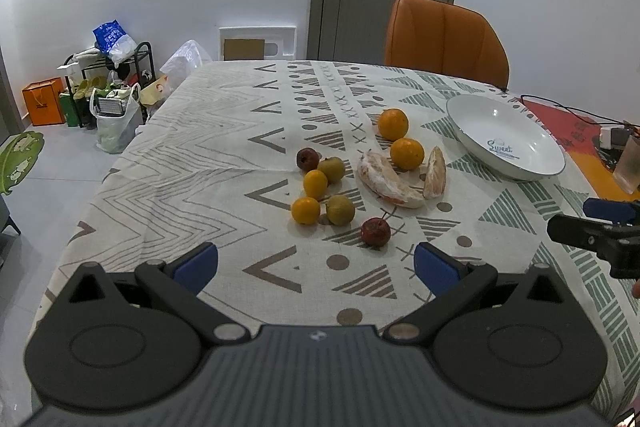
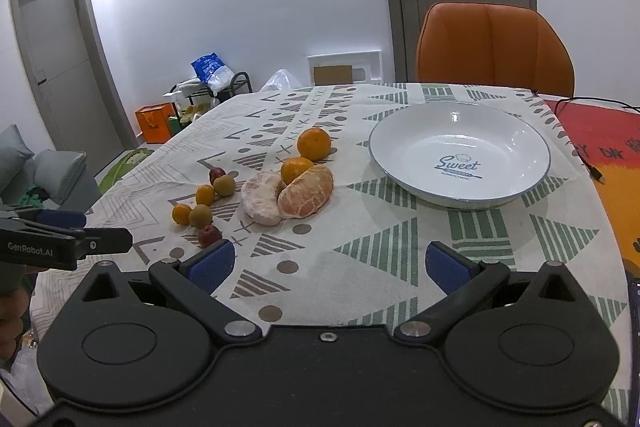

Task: Organize fruits

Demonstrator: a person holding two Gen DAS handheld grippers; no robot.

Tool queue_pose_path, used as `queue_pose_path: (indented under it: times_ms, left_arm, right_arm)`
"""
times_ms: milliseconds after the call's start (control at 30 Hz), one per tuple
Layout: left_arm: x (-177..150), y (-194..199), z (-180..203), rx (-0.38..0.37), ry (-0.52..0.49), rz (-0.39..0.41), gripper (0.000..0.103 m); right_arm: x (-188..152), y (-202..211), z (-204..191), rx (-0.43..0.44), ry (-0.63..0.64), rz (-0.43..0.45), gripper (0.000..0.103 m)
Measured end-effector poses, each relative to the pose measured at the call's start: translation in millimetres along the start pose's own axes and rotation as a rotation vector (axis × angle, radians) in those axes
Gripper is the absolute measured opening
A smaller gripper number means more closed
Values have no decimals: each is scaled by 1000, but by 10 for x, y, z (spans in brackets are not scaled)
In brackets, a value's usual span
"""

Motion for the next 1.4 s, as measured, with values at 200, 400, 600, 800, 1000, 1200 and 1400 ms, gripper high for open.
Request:
queue_pose_path:
  times_ms: [200,400,600,800,1000,1200,1400]
  left_arm:
    - [2,26,-29,3,12,9,103]
    - [-4,29,-78,9,38,15,103]
    - [-9,47,-109,11,49,30,103]
    - [-19,68,-151,-3,59,56,101]
    - [-23,42,-163,-12,69,84,95]
    - [-25,-59,-196,-29,81,68,82]
    - [-32,-207,-256,-40,101,52,69]
  right_arm:
    - [2,-9,-19,3,5,-1,103]
    - [-10,-41,-48,15,17,-10,103]
    - [-29,-58,-62,39,3,-7,103]
    - [-44,-93,-80,67,-20,-2,103]
    - [-37,-136,-145,97,1,5,103]
    - [-14,-255,-170,117,3,-8,98]
    - [3,-378,-210,114,20,-22,95]
Point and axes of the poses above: each gripper's, at about its wrist camera, not at the fingertips, and y roughly against the way its jaws point, z to its right, x to its top, the point moved 2 cm from there along -y, roughly the way its jaws point
